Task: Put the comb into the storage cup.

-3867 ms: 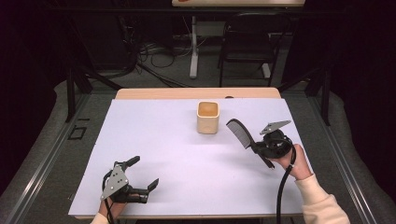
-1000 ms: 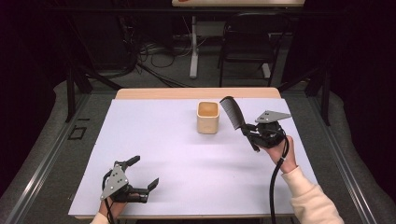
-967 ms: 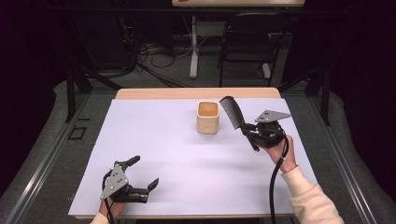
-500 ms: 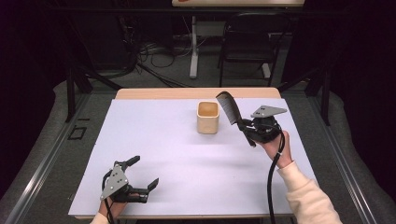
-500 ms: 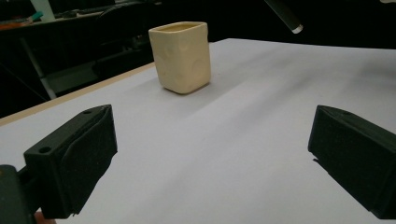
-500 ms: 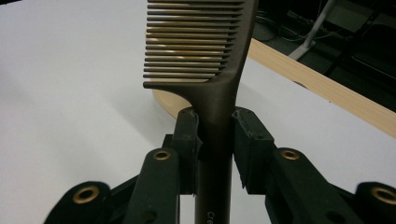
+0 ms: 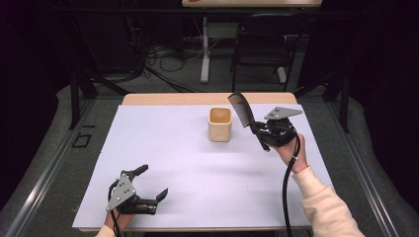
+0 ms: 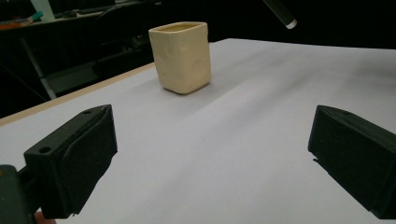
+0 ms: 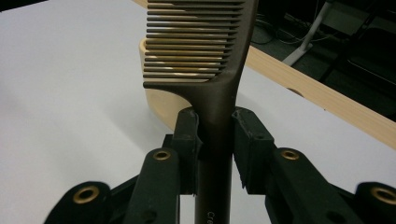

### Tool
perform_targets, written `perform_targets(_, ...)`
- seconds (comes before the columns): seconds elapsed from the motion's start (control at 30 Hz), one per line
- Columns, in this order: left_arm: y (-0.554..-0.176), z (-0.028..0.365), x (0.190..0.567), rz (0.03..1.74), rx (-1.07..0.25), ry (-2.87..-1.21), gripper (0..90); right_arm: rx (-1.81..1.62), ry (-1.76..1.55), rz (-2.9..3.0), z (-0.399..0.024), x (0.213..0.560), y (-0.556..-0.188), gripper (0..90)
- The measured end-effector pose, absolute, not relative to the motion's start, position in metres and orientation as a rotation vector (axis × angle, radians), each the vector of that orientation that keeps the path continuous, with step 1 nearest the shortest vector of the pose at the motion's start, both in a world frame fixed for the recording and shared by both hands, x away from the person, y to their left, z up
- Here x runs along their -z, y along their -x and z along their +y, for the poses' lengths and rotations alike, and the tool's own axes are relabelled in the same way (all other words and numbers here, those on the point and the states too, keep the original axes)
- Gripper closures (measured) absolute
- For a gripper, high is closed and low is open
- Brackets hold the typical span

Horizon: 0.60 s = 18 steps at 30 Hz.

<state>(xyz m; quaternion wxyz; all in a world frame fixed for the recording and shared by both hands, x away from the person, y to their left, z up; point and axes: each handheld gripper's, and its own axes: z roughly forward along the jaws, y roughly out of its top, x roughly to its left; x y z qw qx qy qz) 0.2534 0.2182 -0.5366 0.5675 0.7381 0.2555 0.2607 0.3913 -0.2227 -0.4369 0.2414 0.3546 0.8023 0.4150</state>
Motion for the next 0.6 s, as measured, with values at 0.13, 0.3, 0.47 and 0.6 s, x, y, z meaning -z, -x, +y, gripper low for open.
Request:
perform_targets(0.13,-0.253,0.218,0.536,0.598,-0.613,-1.735,1.4,-1.137,-0.964,2.194,-0.220,0.434,-0.394,72.0)
perform_targets(0.3,-0.253,0.218,0.536,0.599,-0.612,-1.734,1.4,-1.140,-0.964,2.189,-0.217,0.432,-0.398,72.0)
perform_targets(0.47,-0.253,0.218,0.536,0.599,-0.611,-1.735,1.4,-1.145,-0.965,2.183,-0.214,0.429,-0.403,72.0)
perform_targets(0.6,-0.253,0.218,0.536,0.600,-0.612,-1.734,1.4,-1.148,-0.969,2.180,-0.212,0.428,-0.407,72.0)
